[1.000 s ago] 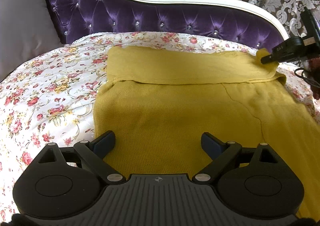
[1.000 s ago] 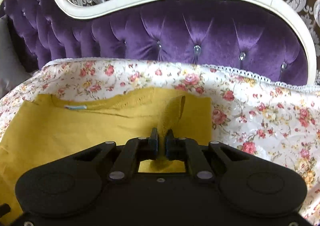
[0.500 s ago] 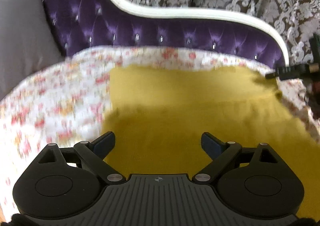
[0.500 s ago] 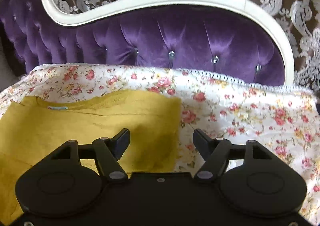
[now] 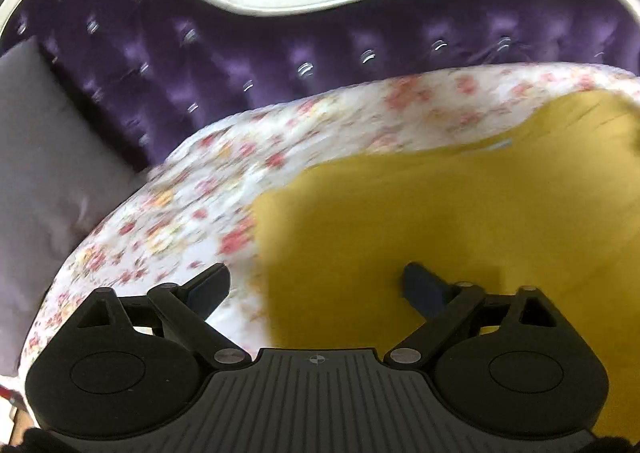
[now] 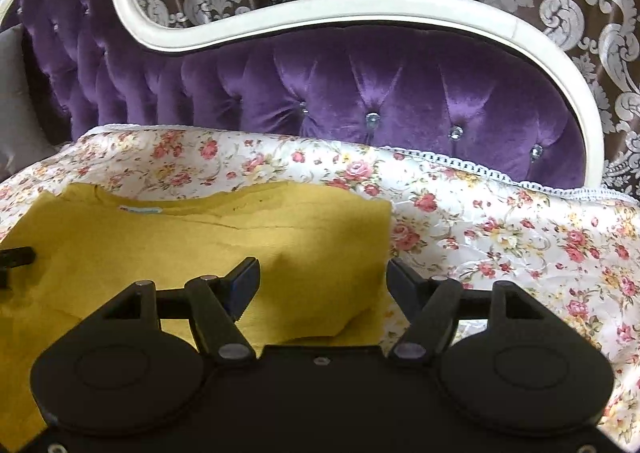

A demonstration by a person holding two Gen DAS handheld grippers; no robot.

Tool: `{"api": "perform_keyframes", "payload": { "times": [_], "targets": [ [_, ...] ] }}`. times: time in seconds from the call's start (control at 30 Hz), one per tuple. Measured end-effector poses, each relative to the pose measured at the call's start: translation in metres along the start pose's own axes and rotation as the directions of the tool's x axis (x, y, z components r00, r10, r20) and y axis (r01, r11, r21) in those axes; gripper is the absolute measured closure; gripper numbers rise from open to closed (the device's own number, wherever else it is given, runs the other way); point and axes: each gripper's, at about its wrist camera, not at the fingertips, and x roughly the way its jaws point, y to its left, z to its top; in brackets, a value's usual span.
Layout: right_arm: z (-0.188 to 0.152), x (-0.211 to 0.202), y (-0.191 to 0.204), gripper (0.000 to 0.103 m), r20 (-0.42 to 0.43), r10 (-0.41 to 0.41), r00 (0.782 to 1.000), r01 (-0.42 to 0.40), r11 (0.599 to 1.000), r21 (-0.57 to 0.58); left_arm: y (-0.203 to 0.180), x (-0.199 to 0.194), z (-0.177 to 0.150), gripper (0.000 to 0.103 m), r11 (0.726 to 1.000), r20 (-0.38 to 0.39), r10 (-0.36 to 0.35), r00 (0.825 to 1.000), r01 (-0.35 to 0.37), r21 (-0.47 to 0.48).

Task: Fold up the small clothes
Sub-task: 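Move the left gripper over the folded sweater toward the hem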

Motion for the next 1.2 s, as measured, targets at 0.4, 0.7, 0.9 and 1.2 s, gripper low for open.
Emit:
{"api": "perform_keyframes", "payload": {
  "times": [0.4, 0.7, 0.9, 1.2],
  "targets": [
    [0.007, 0.013, 0.031, 0.024, 0.029, 0.125, 0.992, -0.122, 0.987, -0.102, 0.067, 0.011, -0.018, 0.000, 0.983, -0.058, 0.064, 0.996, -0.073, -0.167],
    [0.005, 0.055, 0.048, 0.009, -0.067, 0.174, 0.983, -0.178, 0.982, -0.063, 0.078, 0.010, -0.014, 0.001, 0.972, -0.071, 0.023, 0.997, -0.039, -0.230],
    [0.000, 0.008, 0.043, 0.007, -0.026, 0.184, 0.983, -0.185, 0.981, -0.054, 0.080, -0.050, -0.018, 0.001, 0.958, 0.011, -0.058, 0.998, 0.058, -0.280],
    [-0.047, -0.060, 0.045, 0.005, -0.036, 0.191, 0.981, -0.192, 0.981, -0.025, 0.058, -0.126, -0.067, 0.001, 0.949, 0.017, -0.153, 0.988, 0.151, -0.277]
  ]
}}
